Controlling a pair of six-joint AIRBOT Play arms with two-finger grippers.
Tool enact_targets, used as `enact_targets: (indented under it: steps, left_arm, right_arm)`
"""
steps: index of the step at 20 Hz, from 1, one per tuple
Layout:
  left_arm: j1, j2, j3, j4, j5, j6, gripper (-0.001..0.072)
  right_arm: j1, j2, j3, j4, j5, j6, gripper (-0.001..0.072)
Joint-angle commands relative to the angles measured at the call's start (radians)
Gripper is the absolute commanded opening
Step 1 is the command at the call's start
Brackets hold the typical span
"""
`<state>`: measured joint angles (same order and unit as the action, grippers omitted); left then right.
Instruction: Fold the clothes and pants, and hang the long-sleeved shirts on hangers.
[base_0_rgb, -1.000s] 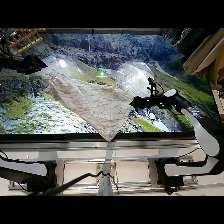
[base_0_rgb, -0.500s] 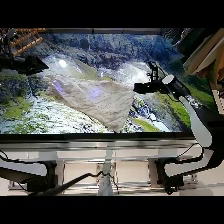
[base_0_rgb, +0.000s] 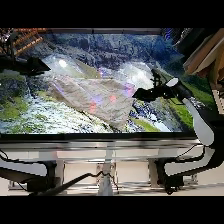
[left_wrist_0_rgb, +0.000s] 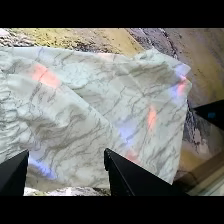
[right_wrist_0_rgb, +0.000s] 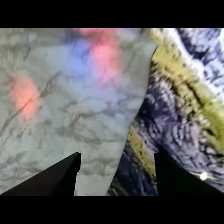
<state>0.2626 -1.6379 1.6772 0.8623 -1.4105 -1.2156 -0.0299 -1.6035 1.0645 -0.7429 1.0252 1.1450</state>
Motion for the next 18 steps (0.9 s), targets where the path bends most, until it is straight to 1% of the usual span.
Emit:
enact_targets:
  steps: [1,2,3,5,6,7,8,9,10,11,12,13,14,15,16,18]
  left_arm:
    - [-0.019,0.0,-0.011,0.002,-0.007,0.001,0.0498]
    - [-0.029,0.0,-0.011,0.001,-0.007,0.002,0.047]
    - [-0.041,0.0,-0.011,0.001,-0.007,0.005,0.0461]
    - [-0.071,0.0,-0.011,0.001,-0.006,0.011,0.046]
    - [-0.087,0.0,-0.011,0.003,0.001,0.036,0.0458]
    - [-0.108,-0.002,-0.012,0.018,0.011,0.055,0.0332]
    - [-0.128,-0.006,-0.011,0.048,0.021,0.066,0.0208]
    - [-0.15,-0.013,-0.012,0.086,0.024,0.071,0.0147]
    - [-0.17,-0.022,-0.013,0.129,0.02,0.071,0.0087]
    - [-0.193,-0.031,-0.023,0.178,0.019,0.071,0.0042]
    - [-0.215,-0.037,-0.043,0.215,0.02,0.071,0.0038]
    - [-0.24,-0.044,-0.073,0.231,0.027,0.072,0.0038]
    - [-0.263,-0.052,-0.104,0.225,0.05,0.072,0.0038]
    - [-0.294,-0.061,-0.136,0.226,0.092,0.072,0.0038]
    - [-0.327,-0.073,-0.16,0.222,0.131,0.071,0.0037]
    - [-0.404,-0.118,-0.178,0.183,0.174,0.072,0.0037]
  right_arm:
    - [0.035,-0.017,-0.082,0.135,0.052,-0.093,0.0491]
    - [0.054,-0.037,-0.076,0.155,0.042,-0.102,0.0486]
    - [0.069,-0.059,-0.066,0.183,0.033,-0.116,0.0485]
    - [0.102,-0.11,-0.022,0.236,0.027,-0.15,0.0428]
    - [0.123,-0.133,0.013,0.249,0.029,-0.161,0.04]
    - [0.143,-0.149,0.048,0.246,0.028,-0.169,0.0312]
    - [0.159,-0.155,0.083,0.231,0.025,-0.171,0.0155]
    - [0.167,-0.152,0.119,0.192,0.027,-0.165,0.0012]
    - [0.163,-0.139,0.151,0.107,0.032,-0.117,0.0011]
    - [0.153,-0.114,0.172,-0.034,0.033,-0.042,0.0011]
    - [0.135,-0.071,0.177,-0.228,0.032,0.063,0.001]
    - [0.111,-0.027,0.177,-0.393,0.058,0.132,0.001]
    - [0.077,0.021,0.177,-0.509,0.107,0.137,0.001]
    - [0.041,0.062,0.177,-0.568,0.145,0.137,0.001]
    - [0.0,0.102,0.177,-0.594,0.172,0.137,0.001]
    - [-0.06,0.173,0.177,-0.572,0.18,0.138,0.0009]
